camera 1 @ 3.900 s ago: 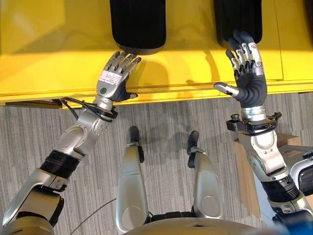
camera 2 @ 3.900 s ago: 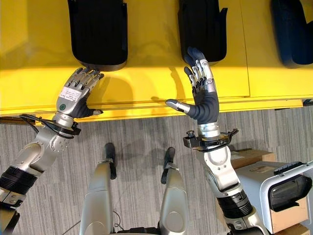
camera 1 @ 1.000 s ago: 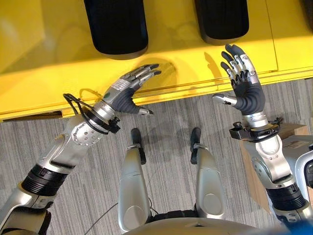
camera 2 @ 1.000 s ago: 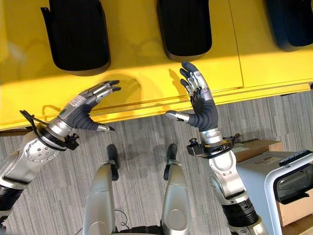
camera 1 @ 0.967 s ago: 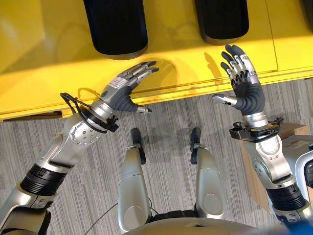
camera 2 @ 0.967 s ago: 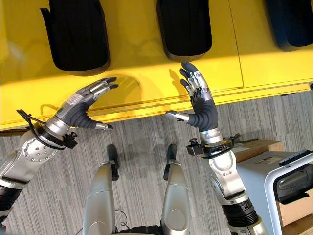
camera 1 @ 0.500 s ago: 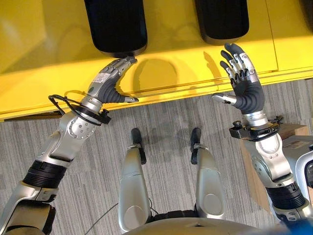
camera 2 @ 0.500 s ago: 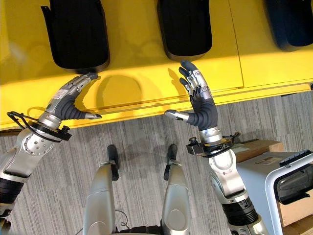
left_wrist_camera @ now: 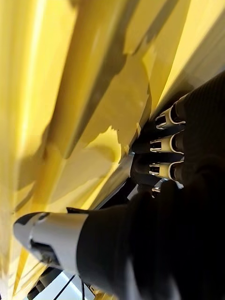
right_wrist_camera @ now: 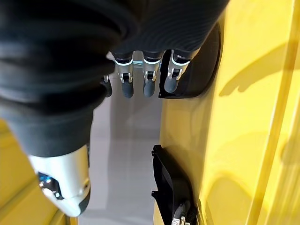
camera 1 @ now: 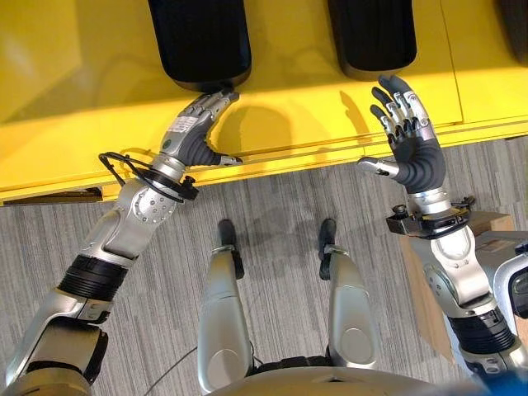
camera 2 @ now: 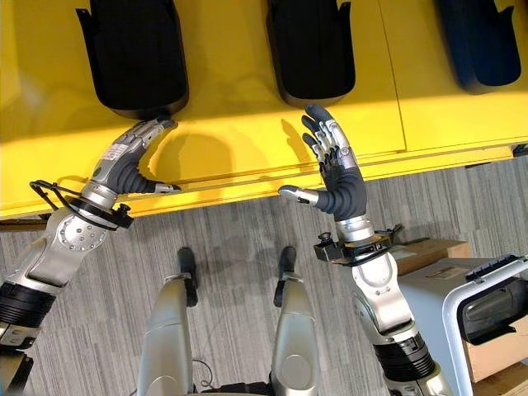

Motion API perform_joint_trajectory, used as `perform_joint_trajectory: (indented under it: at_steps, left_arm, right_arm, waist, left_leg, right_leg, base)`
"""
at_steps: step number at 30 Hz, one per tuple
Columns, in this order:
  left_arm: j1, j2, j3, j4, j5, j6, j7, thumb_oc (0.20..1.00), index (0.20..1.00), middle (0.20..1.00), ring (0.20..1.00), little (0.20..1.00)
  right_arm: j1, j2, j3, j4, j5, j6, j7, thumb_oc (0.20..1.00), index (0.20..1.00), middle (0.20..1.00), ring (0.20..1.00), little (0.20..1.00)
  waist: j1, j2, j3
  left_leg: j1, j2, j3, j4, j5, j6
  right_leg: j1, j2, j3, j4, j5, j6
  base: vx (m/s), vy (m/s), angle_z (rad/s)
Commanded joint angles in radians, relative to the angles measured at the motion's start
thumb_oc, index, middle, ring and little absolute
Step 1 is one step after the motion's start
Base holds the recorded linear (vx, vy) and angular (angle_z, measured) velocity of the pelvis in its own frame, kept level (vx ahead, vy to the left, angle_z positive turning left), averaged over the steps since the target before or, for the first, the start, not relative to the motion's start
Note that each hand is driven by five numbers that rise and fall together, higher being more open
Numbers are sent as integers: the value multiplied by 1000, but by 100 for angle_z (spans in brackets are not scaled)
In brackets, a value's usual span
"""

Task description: Move parts from the plastic box to the shelf.

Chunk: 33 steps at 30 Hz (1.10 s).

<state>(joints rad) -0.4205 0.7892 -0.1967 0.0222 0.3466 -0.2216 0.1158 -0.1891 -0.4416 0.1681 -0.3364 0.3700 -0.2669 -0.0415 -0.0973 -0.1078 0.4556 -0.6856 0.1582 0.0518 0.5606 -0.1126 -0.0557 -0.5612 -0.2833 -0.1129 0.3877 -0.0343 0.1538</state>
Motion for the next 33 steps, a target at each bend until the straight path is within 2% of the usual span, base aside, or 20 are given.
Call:
perform_joint_trajectory:
  at_steps: [1, 8, 12, 13, 17, 20, 21, 22, 24, 25, 30, 33]
  left_arm:
    - [-10, -39, -15, 38, 24, 3, 0, 1000, 1000, 1000, 1000, 1000]
    - [49, -44, 1, -43, -1, -18, -26, 1000, 1000, 1000, 1000, 1000]
    - [165, -65, 24, -128, -97, -37, -77, 1000, 1000, 1000, 1000, 1000]
    - [231, -77, 24, -164, -175, -49, -86, 1000, 1000, 1000, 1000, 1000]
    - [286, -91, 21, -196, -250, -60, -94, 1000, 1000, 1000, 1000, 1000]
    - [346, -135, 13, -213, -480, -115, -100, 1000, 1000, 1000, 1000, 1000]
    - [355, -145, 8, -209, -515, -119, -96, 1000, 1000, 1000, 1000, 1000]
    - [373, -159, -11, -203, -604, -122, -123, 1000, 1000, 1000, 1000, 1000]
    - [389, -169, -24, -179, -655, -133, -132, 1000, 1000, 1000, 1000, 1000]
    - [418, -192, -22, -157, -736, -130, -153, 1000, 1000, 1000, 1000, 1000]
    - [491, -236, 6, -140, -833, -140, -192, 1000, 1000, 1000, 1000, 1000]
    - [520, -293, 54, -115, -914, -146, -205, 1000, 1000, 1000, 1000, 1000]
  right_arm:
    - [-5, 3, -36, -81, 26, -49, 7, 1000, 1000, 1000, 1000, 1000]
    - [2, 1, -43, -85, 29, -52, 9, 1000, 1000, 1000, 1000, 1000]
    - [3, 5, -50, -88, 27, -55, 4, 1000, 1000, 1000, 1000, 1000]
    - [2, 4, -50, -91, 25, -60, 0, 1000, 1000, 1000, 1000, 1000]
    - [3, 4, -43, -90, 22, -65, -3, 1000, 1000, 1000, 1000, 1000]
    - [-4, -2, -19, -85, 17, -86, -19, 1000, 1000, 1000, 1000, 1000]
    - [-4, -4, -13, -85, 14, -89, -22, 1000, 1000, 1000, 1000, 1000]
    - [-3, -8, -3, -81, 10, -96, -25, 1000, 1000, 1000, 1000, 1000]
    - [-2, -11, 4, -77, 7, -101, -29, 1000, 1000, 1000, 1000, 1000]
    - [9, -13, 6, -68, 15, -105, -27, 1000, 1000, 1000, 1000, 1000]
    - [53, -17, -18, -52, 22, -112, -16, 1000, 1000, 1000, 1000, 1000]
    - [85, -12, -33, -36, 34, -112, -8, 1000, 1000, 1000, 1000, 1000]
  waist:
    - [-18, 1, -20]
    - [-13, 4, -19]
    - [-5, 6, -19]
    - [1, 6, -19]
    - [6, 8, -23]
    - [19, 10, -34]
    - [22, 11, -38]
    - [25, 13, -41]
    - [26, 15, -48]
    - [27, 21, -62]
    - [28, 39, -102]
    - [25, 48, -140]
  left_leg:
    - [-8, 29, -25, -34, 23, -14]
    - [-5, 27, -26, -36, 22, -14]
    - [1, 26, -27, -40, 22, -12]
    - [4, 25, -27, -39, 22, -11]
    - [13, 23, -28, -46, 25, -10]
    - [50, 24, -33, -75, 39, -12]
    - [63, 24, -35, -86, 43, -13]
    - [104, 31, -35, -121, 57, -16]
    - [155, 39, -31, -163, 76, -21]
    - [207, 49, -26, -219, 99, -24]
    - [338, 81, -7, -381, 178, -42]
    - [405, 103, 10, -469, 217, -55]
  right_leg:
    - [46, 6, 7, 74, -63, -11]
    - [47, 8, 9, 75, -65, -13]
    - [47, 7, 7, 77, -65, -14]
    - [49, 9, 8, 80, -66, -15]
    - [59, 10, 7, 76, -64, -14]
    - [94, 13, -1, 53, -56, -11]
    - [101, 16, 0, 48, -55, -10]
    - [137, 24, -3, 22, -49, -8]
    - [175, 30, -7, -9, -40, -5]
    - [210, 44, -7, -41, -32, -3]
    - [299, 72, -16, -163, -2, 2]
    - [345, 95, -11, -229, 7, 0]
  base:
    - [0, 0, 0]
    - [-2, -2, -1]
    - [0, 0, 0]
    - [0, 0, 0]
    - [-1, -8, 0]
    - [11, -65, 0]
    - [54, -105, -1]
    - [87, -112, 1]
    - [90, -91, 4]
    - [88, -75, -6]
    - [93, -84, -13]
    - [94, -76, -19]
